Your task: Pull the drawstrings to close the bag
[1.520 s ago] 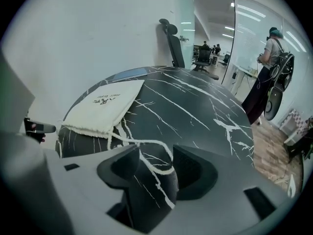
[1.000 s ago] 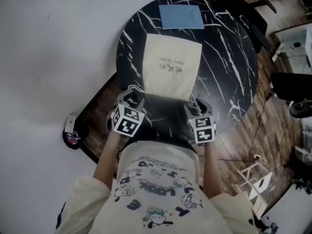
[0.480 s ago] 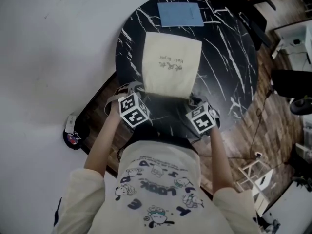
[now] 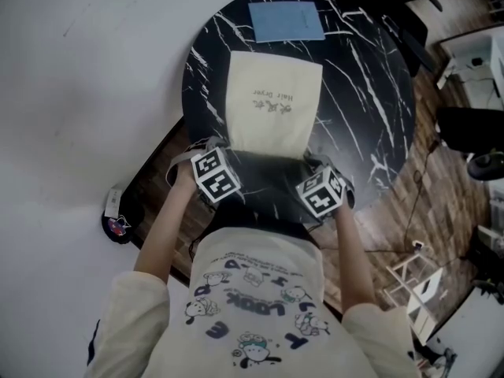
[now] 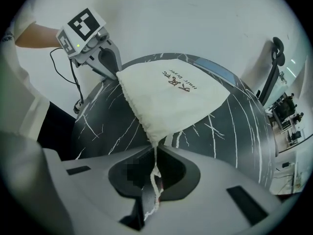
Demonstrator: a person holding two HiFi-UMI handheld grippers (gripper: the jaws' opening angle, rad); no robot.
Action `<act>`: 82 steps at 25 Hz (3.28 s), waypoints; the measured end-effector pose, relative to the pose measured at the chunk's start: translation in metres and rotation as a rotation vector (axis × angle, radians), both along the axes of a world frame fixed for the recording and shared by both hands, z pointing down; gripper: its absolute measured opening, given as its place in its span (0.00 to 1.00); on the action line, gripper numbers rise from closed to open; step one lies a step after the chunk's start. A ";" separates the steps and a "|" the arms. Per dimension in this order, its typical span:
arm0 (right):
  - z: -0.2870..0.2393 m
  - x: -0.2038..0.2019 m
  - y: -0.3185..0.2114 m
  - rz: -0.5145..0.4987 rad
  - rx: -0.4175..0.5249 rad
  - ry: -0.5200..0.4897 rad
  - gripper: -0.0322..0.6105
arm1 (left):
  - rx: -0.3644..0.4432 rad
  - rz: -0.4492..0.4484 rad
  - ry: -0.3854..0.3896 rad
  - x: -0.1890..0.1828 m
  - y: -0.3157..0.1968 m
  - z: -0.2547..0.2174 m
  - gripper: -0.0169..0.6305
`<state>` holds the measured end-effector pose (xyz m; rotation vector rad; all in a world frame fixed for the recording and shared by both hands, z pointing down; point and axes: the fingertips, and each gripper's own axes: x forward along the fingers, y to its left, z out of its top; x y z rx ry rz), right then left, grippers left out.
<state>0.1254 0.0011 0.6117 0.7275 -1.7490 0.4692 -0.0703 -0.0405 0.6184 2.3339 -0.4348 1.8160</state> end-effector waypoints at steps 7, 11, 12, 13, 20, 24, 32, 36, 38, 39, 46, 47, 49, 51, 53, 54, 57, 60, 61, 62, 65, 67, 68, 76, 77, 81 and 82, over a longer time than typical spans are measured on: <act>-0.004 0.008 -0.004 0.111 0.022 0.032 0.08 | -0.052 -0.161 0.042 0.000 0.001 -0.005 0.10; -0.007 0.014 -0.007 0.228 0.048 0.041 0.08 | -0.042 -0.307 0.070 -0.001 0.000 -0.007 0.10; -0.009 0.016 -0.008 0.258 0.059 0.041 0.08 | -0.046 -0.362 0.088 -0.002 -0.001 -0.008 0.10; -0.010 0.018 -0.008 0.293 0.068 0.032 0.08 | -0.051 -0.422 0.108 -0.003 -0.001 -0.008 0.10; -0.020 0.034 -0.011 0.488 0.115 -0.012 0.08 | -0.014 -0.660 0.136 -0.016 -0.004 -0.011 0.10; -0.024 0.048 -0.013 0.617 0.141 -0.031 0.08 | -0.016 -0.752 0.145 -0.021 -0.006 -0.014 0.10; -0.030 0.070 -0.012 0.749 0.184 -0.033 0.08 | 0.002 -0.840 0.164 -0.033 -0.013 -0.018 0.10; -0.033 0.077 -0.015 0.785 0.221 -0.039 0.08 | 0.011 -0.868 0.171 -0.037 -0.016 -0.020 0.10; -0.033 0.082 -0.014 0.814 0.222 -0.036 0.08 | -0.002 -0.897 0.186 -0.039 -0.016 -0.020 0.10; -0.033 0.085 -0.012 0.829 0.221 -0.037 0.08 | -0.007 -0.911 0.192 -0.040 -0.017 -0.020 0.10; -0.031 0.092 -0.009 0.891 0.215 -0.063 0.08 | 0.009 -0.923 0.192 -0.041 -0.021 -0.022 0.10; -0.028 0.091 -0.007 0.892 0.197 -0.079 0.08 | 0.003 -0.910 0.197 -0.039 -0.019 -0.021 0.10; -0.022 0.087 0.000 0.859 0.155 -0.114 0.08 | -0.021 -0.879 0.208 -0.035 -0.014 -0.019 0.10; -0.018 0.081 0.006 0.771 0.132 -0.101 0.08 | -0.046 -0.845 0.202 -0.034 -0.009 -0.015 0.10; -0.014 0.077 0.013 0.694 0.129 -0.057 0.08 | -0.059 -0.803 0.181 -0.033 -0.003 -0.010 0.10; -0.011 0.076 0.016 0.674 0.123 -0.039 0.08 | -0.062 -0.780 0.165 -0.032 0.001 -0.009 0.10; -0.003 0.077 0.027 0.635 0.091 0.015 0.17 | -0.086 -0.707 0.123 -0.030 0.013 -0.005 0.11; -0.001 0.077 0.034 0.605 0.068 0.025 0.33 | -0.110 -0.681 0.130 -0.032 0.023 -0.003 0.26; -0.003 0.076 0.036 0.606 0.062 0.013 0.34 | -0.111 -0.679 0.141 -0.033 0.025 -0.004 0.29; -0.006 0.076 0.038 0.609 0.059 -0.003 0.34 | -0.109 -0.677 0.150 -0.034 0.026 -0.006 0.31; -0.022 0.073 0.030 0.581 0.106 -0.057 0.34 | -0.114 -0.647 0.157 -0.033 0.030 -0.014 0.32; -0.030 0.064 0.018 0.520 0.148 -0.094 0.34 | -0.106 -0.607 0.168 -0.027 0.028 -0.021 0.32; -0.031 0.058 0.014 0.481 0.156 -0.101 0.34 | -0.093 -0.585 0.177 -0.022 0.025 -0.025 0.32; -0.017 0.015 -0.005 0.197 0.095 -0.039 0.33 | -0.042 -0.368 0.168 0.028 0.003 -0.034 0.32; -0.016 0.012 -0.006 0.176 0.088 -0.032 0.31 | -0.031 -0.335 0.155 0.032 0.002 -0.032 0.32; -0.011 0.006 -0.003 0.125 0.036 -0.032 0.28 | -0.034 -0.255 0.120 0.042 0.004 -0.020 0.32; -0.011 0.005 -0.002 0.119 0.026 -0.031 0.28 | -0.046 -0.248 0.115 0.043 0.006 -0.017 0.32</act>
